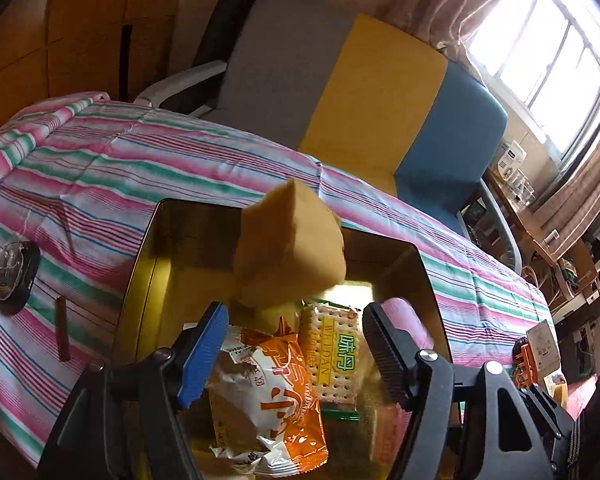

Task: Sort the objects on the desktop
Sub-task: 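Carry the sponge and curler into the gold tray and open both grippers, then grasp the orange plastic rack with the right gripper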

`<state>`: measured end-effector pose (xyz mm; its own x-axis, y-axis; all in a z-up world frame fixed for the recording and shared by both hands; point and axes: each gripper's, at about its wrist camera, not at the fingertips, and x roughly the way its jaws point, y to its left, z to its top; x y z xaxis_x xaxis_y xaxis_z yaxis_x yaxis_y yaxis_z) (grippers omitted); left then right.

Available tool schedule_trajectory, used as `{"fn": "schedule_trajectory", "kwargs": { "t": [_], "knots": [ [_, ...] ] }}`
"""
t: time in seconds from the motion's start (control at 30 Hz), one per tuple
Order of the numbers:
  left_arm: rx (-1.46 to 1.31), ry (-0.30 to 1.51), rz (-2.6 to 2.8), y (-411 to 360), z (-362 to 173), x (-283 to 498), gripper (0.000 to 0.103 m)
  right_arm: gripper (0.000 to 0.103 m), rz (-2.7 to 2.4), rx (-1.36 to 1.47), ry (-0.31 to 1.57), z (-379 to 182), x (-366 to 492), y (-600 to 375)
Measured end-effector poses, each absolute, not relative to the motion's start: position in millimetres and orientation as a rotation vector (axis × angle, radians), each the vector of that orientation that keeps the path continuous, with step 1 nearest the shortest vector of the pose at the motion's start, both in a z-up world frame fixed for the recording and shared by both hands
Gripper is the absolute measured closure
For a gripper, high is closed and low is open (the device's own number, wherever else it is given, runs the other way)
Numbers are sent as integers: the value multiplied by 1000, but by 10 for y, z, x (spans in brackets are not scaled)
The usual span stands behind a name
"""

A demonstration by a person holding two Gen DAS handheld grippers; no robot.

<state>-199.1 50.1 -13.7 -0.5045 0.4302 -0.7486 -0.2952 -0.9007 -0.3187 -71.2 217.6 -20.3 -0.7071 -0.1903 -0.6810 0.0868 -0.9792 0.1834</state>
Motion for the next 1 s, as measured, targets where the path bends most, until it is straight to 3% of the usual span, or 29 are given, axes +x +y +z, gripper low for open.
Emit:
{"fn": "schedule_trajectory", "kwargs": {
  "t": [0.43, 0.7, 1.0],
  "knots": [
    [-1132, -227, 2240, 742, -25, -795, 32, 27, -2812, 1192, -440, -398, 146, 2777],
    [-1140, 67, 1924, 1592, -362, 143, 32, 24, -2954, 1286, -627, -572, 952, 3553],
    [-1217, 230, 1882, 1928, -726, 471, 32, 24, -3120, 1321, -872, -701, 1745, 4398]
  ]
}}
